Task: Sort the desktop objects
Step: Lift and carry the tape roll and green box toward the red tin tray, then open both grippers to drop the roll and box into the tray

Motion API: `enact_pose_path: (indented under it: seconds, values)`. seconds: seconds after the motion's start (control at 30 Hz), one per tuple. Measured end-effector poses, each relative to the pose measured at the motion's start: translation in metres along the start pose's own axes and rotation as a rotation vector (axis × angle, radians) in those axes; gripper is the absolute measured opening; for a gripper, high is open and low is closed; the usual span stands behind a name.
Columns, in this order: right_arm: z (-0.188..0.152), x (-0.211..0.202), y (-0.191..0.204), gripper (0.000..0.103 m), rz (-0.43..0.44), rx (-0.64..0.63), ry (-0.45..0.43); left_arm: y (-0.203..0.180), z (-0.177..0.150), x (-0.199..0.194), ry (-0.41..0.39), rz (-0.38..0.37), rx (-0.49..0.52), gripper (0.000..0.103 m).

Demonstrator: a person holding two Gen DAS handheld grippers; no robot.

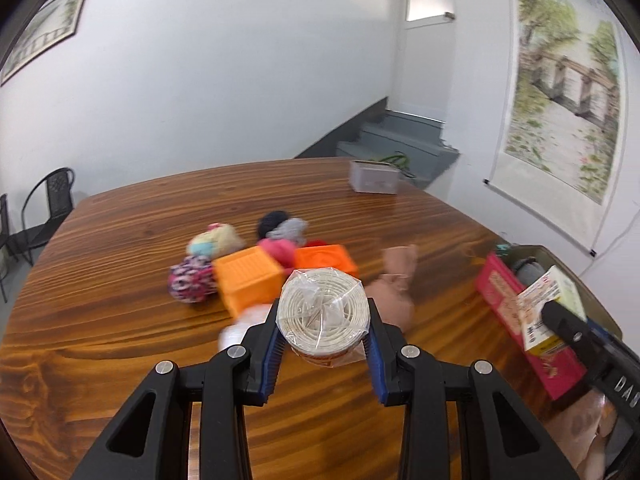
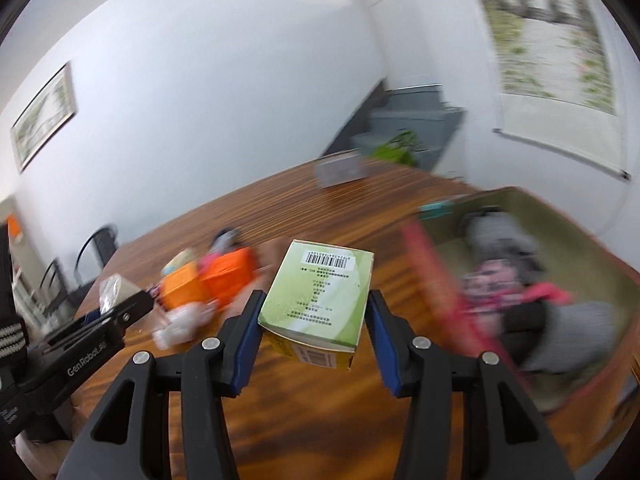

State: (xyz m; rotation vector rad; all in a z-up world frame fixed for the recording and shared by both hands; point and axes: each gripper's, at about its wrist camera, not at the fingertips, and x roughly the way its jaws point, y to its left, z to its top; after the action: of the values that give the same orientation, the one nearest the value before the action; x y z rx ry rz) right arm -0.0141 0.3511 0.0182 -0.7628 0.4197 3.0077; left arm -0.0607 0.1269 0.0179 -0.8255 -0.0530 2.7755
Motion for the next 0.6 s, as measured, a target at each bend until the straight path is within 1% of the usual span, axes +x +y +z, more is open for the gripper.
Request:
enact_pose_path:
  seconds: [0.13, 0.27, 0.4, 0.6]
  values:
    - [0.016, -0.024, -0.058, 0.054, -0.115, 0.075, -0.057, -0.037, 0.003, 0.010, 0.014, -0.078, 0.036, 0.037]
    - [0.027, -0.034, -0.103, 0.054, -0.212, 0.125, -0.076, -0.066, 0.007, 0.019, 0.036, -0.135, 0.060, 0.037]
    - [0.028, -0.034, -0.129, 0.054, -0.264, 0.169, -0.065, -0.091, 0.013, 0.026, 0.042, -0.171, 0.083, 0.037]
    - [0.027, -0.032, -0.135, 0.055, -0.279, 0.158, -0.041, -0.131, 0.025, 0.042, 0.065, -0.239, 0.114, 0.037]
